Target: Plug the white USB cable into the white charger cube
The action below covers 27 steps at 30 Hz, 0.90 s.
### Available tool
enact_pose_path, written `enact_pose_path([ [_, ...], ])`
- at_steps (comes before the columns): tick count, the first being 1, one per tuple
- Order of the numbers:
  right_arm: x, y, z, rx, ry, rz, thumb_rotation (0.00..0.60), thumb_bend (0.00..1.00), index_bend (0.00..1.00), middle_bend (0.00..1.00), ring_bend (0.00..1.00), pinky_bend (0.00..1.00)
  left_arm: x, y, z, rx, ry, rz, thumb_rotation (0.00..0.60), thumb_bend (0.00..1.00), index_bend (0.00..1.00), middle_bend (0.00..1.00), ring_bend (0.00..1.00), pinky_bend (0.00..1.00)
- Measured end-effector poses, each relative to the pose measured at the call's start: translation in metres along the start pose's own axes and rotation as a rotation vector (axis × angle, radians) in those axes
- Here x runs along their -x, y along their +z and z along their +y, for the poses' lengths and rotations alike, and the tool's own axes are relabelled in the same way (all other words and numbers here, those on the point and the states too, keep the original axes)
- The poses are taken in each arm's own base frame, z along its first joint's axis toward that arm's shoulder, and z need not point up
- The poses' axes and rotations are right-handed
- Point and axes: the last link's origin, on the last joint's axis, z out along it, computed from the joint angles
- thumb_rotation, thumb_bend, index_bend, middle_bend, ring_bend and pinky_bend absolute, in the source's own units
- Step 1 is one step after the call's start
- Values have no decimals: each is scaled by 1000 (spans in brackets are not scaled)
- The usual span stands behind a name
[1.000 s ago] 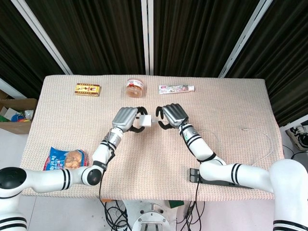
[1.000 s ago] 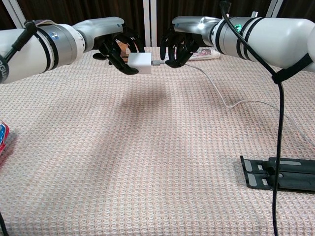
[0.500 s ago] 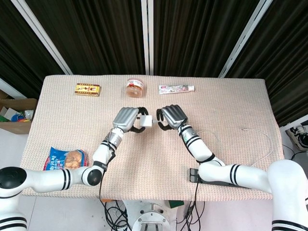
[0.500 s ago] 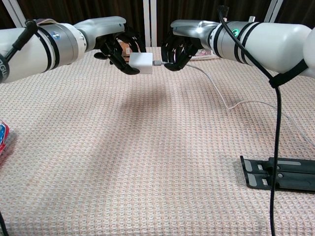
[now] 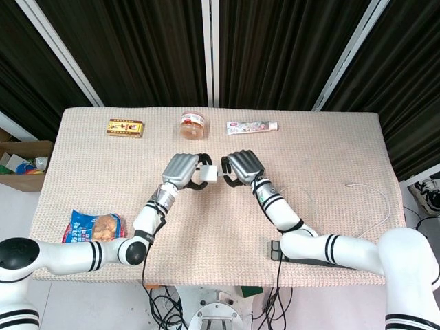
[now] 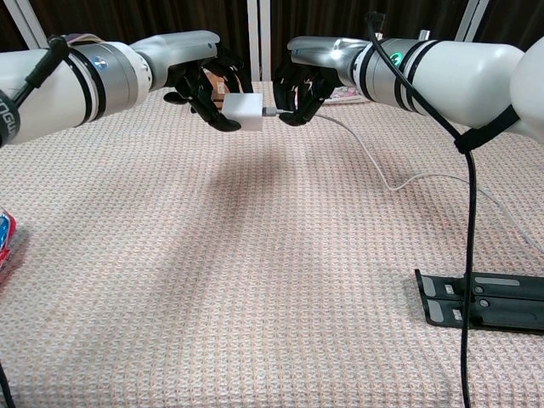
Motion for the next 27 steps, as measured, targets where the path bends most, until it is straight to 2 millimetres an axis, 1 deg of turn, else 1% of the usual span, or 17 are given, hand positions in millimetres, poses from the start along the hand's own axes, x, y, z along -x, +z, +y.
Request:
enact_pose_path([
  [22, 3, 0, -3, -1, -8, -3, 600, 427, 635, 567, 416, 406, 1, -1, 4, 7, 15, 0, 600, 241, 563, 436, 736, 927],
  [25, 3, -1, -2, 4, -20, -6, 600, 393, 576, 539, 396, 395, 1, -1, 3, 5, 18, -1, 600, 241, 563, 436, 736, 927],
  [27, 3, -2, 0, 9, -31, -4, 600, 336, 482, 479, 345, 370, 2, -1, 1, 1, 20, -1, 600, 241, 562, 435, 735, 927],
])
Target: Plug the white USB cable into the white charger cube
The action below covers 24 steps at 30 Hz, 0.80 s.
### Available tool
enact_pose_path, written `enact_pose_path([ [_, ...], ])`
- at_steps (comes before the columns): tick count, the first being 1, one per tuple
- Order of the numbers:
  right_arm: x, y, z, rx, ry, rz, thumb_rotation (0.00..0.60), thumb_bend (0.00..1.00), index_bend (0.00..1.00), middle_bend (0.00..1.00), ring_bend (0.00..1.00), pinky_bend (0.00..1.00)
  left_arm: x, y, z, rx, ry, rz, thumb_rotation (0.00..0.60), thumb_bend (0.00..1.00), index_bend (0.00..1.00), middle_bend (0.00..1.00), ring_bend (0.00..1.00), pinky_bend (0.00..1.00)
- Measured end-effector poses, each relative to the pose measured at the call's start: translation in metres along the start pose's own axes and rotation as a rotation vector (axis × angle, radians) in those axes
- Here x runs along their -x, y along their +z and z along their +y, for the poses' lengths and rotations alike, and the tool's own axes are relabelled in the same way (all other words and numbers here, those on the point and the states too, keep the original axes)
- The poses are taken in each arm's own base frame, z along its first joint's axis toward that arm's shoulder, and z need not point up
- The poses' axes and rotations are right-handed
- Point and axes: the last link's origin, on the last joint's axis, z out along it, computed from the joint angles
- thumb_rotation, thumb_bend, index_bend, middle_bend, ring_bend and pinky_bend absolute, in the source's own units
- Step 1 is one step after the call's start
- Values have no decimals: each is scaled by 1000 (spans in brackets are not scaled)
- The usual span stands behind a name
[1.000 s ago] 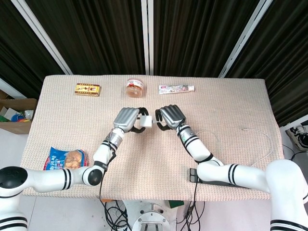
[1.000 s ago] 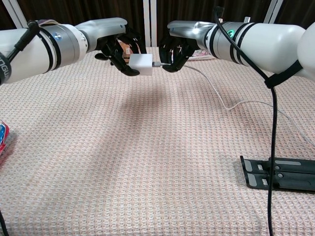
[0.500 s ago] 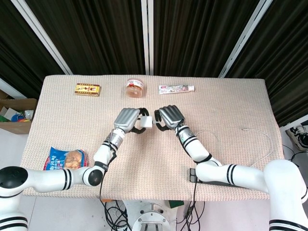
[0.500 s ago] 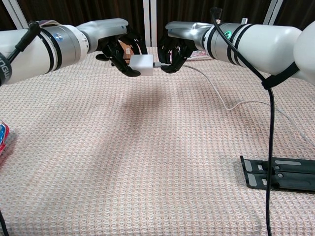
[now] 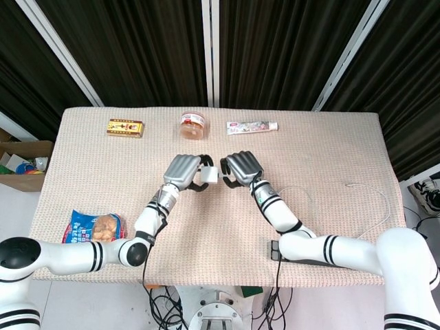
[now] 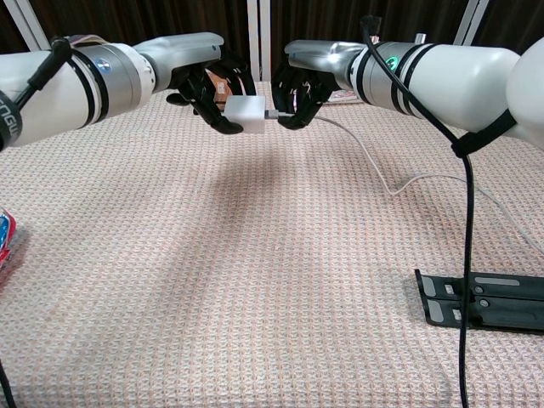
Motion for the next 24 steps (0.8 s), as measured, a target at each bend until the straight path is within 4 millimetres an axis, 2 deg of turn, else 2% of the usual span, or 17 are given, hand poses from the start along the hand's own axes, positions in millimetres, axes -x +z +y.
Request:
enact_pose_path([
  [5, -4, -7, 5, 29, -17, 26, 600, 187, 254, 333, 233, 312, 2, -1, -4, -7, 1, -2, 600, 241, 561, 434, 734, 929],
  [8, -6, -13, 7, 50, -10, 43, 600, 168, 163, 260, 175, 262, 4, 0, -6, -10, 1, -4, 600, 241, 560, 433, 732, 929],
  [13, -8, -26, 13, 71, 14, 51, 600, 165, 45, 175, 113, 243, 7, 2, -9, -17, 24, -5, 600, 241, 556, 428, 704, 929],
  [16, -11, -38, 22, 87, 21, 63, 600, 165, 1, 142, 82, 218, 12, 5, -13, -25, 54, -6, 600, 240, 510, 420, 654, 927],
  [21, -16, -55, 38, 109, 68, 105, 600, 166, 0, 129, 69, 213, 24, 12, -18, -34, 111, -16, 600, 240, 426, 385, 519, 885],
  [24, -19, -67, 51, 127, 96, 129, 600, 166, 0, 129, 69, 213, 32, 16, -19, -31, 160, -19, 600, 234, 324, 324, 401, 777],
])
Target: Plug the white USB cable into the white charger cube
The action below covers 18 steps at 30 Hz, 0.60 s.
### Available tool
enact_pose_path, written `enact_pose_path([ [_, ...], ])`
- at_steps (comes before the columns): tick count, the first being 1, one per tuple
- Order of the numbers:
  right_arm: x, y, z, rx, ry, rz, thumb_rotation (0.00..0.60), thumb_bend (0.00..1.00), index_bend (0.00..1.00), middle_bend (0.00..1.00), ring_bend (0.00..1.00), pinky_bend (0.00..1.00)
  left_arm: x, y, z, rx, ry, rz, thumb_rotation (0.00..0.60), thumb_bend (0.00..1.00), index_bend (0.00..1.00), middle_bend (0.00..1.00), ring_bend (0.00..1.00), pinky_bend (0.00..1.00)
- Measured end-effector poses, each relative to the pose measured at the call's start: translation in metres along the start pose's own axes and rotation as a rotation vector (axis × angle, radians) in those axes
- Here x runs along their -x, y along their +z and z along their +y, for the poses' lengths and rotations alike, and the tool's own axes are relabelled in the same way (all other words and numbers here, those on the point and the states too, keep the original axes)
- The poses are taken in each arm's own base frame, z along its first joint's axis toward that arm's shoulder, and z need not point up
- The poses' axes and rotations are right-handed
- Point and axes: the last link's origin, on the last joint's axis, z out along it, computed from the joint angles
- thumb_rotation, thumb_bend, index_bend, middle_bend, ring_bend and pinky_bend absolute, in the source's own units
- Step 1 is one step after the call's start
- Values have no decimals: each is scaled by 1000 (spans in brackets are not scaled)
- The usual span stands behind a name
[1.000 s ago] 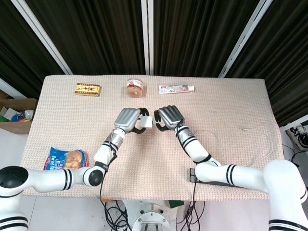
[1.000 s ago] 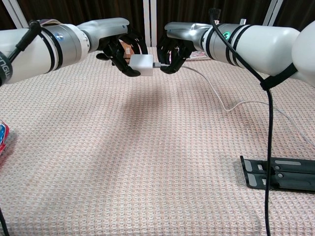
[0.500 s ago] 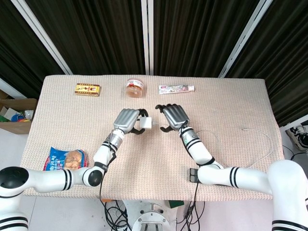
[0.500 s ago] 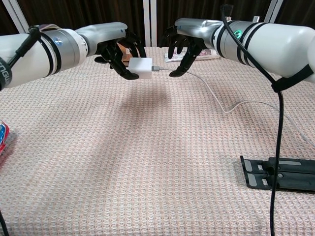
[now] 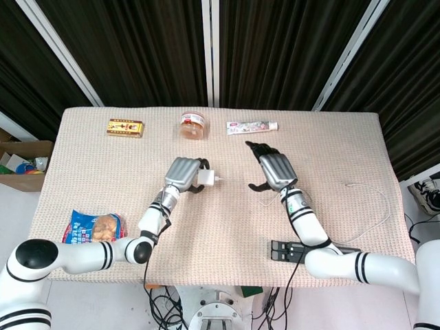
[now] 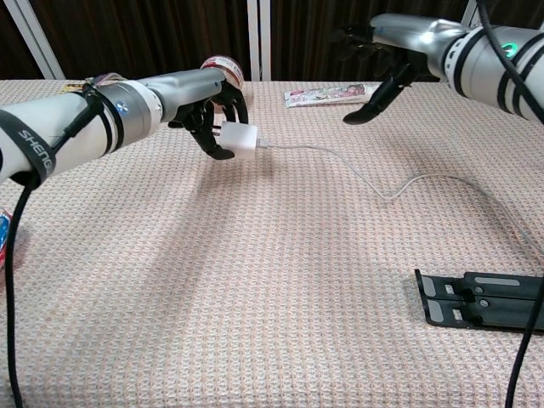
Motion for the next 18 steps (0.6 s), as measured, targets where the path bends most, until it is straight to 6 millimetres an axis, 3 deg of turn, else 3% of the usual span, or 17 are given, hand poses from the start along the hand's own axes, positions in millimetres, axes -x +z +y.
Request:
enact_pose_path([
  [4, -6, -11, 19, 30, 1, 21, 600, 166, 0, 129, 69, 213, 4, 2, 0, 11, 37, -11, 600, 223, 198, 220, 235, 518],
  [6, -8, -15, 25, 42, 6, 25, 600, 166, 0, 129, 69, 213, 4, 1, -3, 5, 32, -11, 600, 220, 183, 199, 206, 450],
  [13, -14, -31, 52, 96, 53, 61, 600, 176, 0, 130, 69, 213, -3, -8, -20, -29, 6, 28, 600, 208, 180, 189, 197, 402],
  [18, -26, -48, 75, 127, 36, 97, 600, 248, 5, 139, 68, 211, -26, -29, -54, -72, 47, 114, 600, 208, 180, 188, 191, 367],
])
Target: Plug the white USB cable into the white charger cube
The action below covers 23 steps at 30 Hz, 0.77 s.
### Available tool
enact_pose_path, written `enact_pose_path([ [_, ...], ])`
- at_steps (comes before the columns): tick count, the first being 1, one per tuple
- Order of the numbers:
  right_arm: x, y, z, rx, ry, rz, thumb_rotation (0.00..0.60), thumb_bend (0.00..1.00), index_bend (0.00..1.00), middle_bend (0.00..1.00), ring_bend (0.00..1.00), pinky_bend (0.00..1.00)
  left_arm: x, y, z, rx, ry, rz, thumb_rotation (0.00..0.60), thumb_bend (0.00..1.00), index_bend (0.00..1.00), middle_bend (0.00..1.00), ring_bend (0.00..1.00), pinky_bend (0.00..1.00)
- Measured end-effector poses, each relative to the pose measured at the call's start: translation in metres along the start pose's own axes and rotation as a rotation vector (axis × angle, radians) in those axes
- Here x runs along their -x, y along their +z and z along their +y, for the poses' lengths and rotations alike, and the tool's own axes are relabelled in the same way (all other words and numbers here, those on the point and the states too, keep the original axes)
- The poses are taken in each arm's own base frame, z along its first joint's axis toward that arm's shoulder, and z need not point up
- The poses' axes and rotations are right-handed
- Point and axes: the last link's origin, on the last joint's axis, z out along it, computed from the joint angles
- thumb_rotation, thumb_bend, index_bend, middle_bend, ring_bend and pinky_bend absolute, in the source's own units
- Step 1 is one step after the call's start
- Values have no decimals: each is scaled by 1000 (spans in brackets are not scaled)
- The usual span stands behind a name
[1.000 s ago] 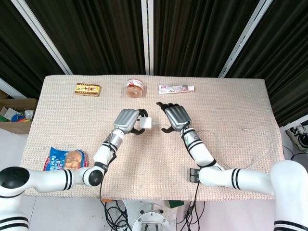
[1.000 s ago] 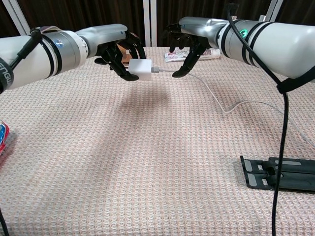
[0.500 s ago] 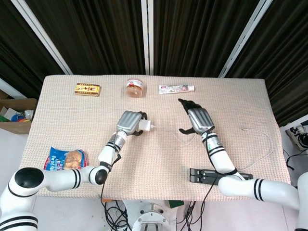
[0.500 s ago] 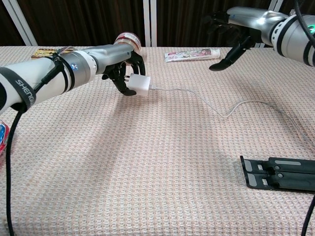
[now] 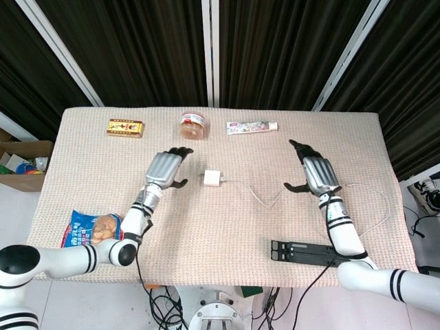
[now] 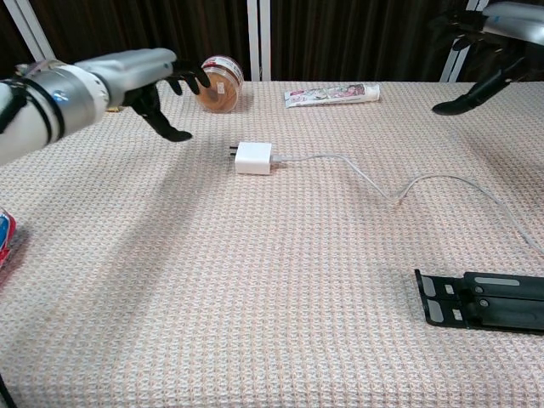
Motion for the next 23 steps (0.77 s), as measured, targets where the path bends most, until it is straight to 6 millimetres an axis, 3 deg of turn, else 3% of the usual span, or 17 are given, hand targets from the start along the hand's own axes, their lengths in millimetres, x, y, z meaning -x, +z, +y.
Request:
enact_pose_path([
  [3, -11, -9, 15, 4, -1, 12, 600, 316, 9, 116, 20, 141, -16, -16, -32, -36, 59, 38, 600, 208, 180, 179, 167, 297],
  [7, -26, -28, 36, -10, -28, 25, 600, 333, 9, 90, 0, 46, -36, -46, -79, -115, 77, 65, 600, 207, 180, 169, 154, 269],
  [12, -39, -63, 62, -9, -60, 73, 600, 348, 9, 88, 0, 16, -54, -100, -130, -210, 29, 129, 600, 207, 180, 169, 154, 268],
  [17, -46, -108, 87, 32, -63, 130, 600, 355, 9, 88, 0, 10, -55, -164, -155, -259, 48, 193, 600, 207, 180, 169, 154, 266],
  [23, -44, -163, 108, 108, -44, 184, 600, 355, 9, 88, 0, 7, -47, -240, -167, -316, 74, 233, 600, 206, 180, 169, 154, 263],
])
